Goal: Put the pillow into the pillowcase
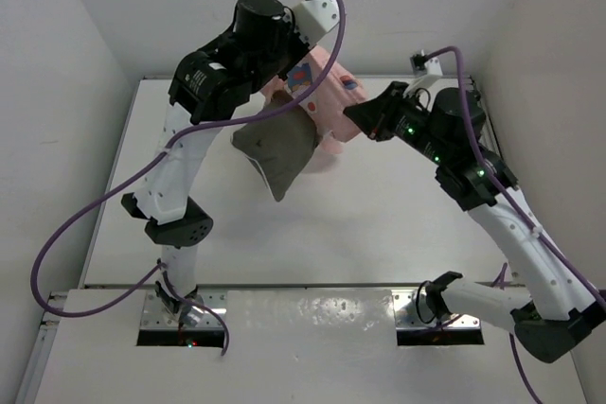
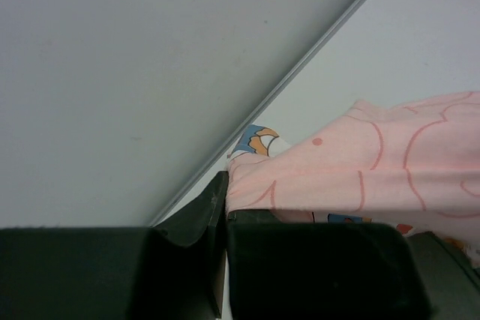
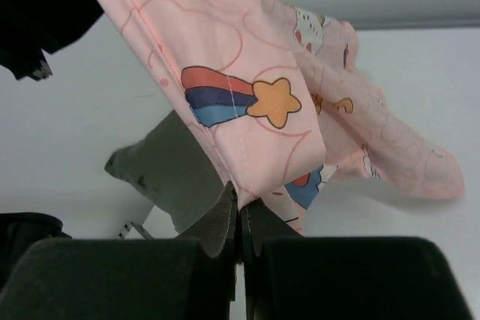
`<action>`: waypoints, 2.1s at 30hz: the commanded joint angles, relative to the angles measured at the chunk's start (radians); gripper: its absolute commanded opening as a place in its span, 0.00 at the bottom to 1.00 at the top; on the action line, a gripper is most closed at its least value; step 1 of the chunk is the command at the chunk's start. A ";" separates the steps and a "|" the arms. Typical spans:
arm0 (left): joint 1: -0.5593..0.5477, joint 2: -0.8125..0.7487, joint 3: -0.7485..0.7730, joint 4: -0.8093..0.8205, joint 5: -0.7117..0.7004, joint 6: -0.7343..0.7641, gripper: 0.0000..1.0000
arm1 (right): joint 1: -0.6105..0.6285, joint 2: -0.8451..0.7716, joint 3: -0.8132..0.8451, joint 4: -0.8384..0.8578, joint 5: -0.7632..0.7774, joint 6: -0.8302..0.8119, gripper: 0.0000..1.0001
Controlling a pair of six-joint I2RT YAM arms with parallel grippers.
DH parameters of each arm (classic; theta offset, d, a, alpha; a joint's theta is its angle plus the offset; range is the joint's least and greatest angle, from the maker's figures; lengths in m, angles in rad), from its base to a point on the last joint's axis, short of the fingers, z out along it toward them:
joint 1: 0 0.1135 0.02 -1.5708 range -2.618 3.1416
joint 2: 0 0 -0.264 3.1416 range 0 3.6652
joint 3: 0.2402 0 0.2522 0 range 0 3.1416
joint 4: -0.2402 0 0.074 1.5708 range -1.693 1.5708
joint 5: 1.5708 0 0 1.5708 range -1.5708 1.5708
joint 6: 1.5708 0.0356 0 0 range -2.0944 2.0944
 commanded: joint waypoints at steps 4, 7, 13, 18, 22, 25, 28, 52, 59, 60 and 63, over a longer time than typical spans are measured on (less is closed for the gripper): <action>0.017 -0.016 -0.113 0.223 -0.089 0.060 0.00 | 0.068 0.059 -0.072 0.100 -0.021 0.053 0.00; 0.017 0.019 -0.271 0.327 -0.022 0.053 0.00 | 0.044 0.052 -0.143 0.157 -0.067 0.096 0.00; 0.006 0.186 -0.453 0.554 0.294 -0.059 0.00 | -0.082 -0.069 -0.430 0.165 -0.057 0.205 0.00; -0.049 0.363 -0.493 0.697 0.504 -0.169 0.00 | -0.203 -0.287 -0.771 0.148 0.008 0.380 0.00; -0.088 0.438 -0.462 0.703 0.549 -0.223 0.00 | -0.310 -0.390 -0.882 0.039 0.052 0.401 0.00; -0.082 0.412 -0.499 0.702 0.574 -0.253 0.00 | -0.346 -0.428 -0.905 0.002 0.052 0.372 0.00; -0.077 0.378 -0.513 0.646 0.539 -0.230 0.00 | -0.347 -0.418 -0.878 0.013 0.043 0.291 0.00; -0.023 0.024 -1.037 0.139 0.029 0.080 0.06 | 0.071 -0.065 -0.666 0.042 -0.099 -0.191 0.00; -0.025 0.002 -1.065 0.045 0.089 0.105 0.65 | 0.079 -0.056 -0.665 0.053 -0.099 -0.189 0.19; -0.023 0.000 -1.051 0.036 0.104 0.108 0.68 | 0.082 -0.051 -0.661 0.047 -0.103 -0.191 0.35; -0.023 -0.009 -0.964 -0.016 0.193 0.112 0.72 | 0.087 -0.063 -0.652 0.013 -0.104 -0.206 0.68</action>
